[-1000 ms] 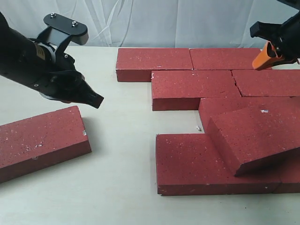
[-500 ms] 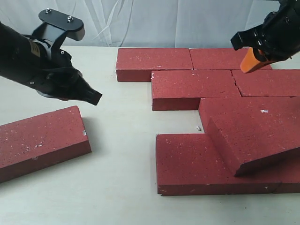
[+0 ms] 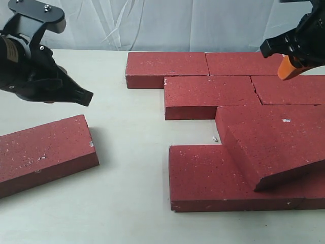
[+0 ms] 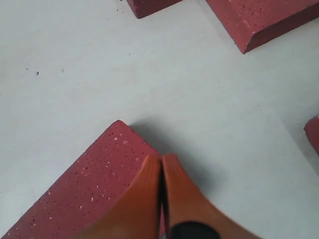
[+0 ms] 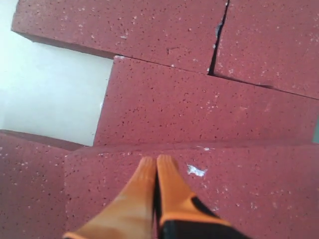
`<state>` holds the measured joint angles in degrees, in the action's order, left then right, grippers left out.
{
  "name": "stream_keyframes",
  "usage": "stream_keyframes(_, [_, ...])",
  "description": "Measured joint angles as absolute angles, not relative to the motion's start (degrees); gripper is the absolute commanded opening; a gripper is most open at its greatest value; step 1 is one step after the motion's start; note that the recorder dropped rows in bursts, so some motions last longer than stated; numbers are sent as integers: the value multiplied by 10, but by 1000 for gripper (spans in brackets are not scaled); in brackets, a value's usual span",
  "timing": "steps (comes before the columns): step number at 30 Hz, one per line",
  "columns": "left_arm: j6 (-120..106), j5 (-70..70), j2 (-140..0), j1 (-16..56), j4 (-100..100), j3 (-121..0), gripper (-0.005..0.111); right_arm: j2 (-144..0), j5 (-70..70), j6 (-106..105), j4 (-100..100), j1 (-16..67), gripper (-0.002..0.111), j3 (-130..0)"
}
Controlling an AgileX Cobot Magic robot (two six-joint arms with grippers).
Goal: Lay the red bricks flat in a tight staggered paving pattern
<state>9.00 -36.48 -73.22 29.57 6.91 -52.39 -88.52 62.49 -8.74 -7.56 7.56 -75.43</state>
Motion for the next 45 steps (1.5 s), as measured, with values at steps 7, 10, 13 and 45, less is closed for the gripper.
stream_keyframes(7, [149, -350, -714, 296, 124, -485, 0, -885, 634, -46, -13, 76, -1, -754])
stream_keyframes(10, [155, -346, -709, 296, 127, -477, 0, -885, 640, -42, 0, 76, -1, -754])
stream_keyframes(13, [156, -343, -708, 296, 128, -474, 0, -885, 639, -34, 24, 76, -1, -739])
stream_keyframes(45, [157, -341, -707, 296, 128, -474, 0, -959, 440, 99, 83, -173, -1, -596])
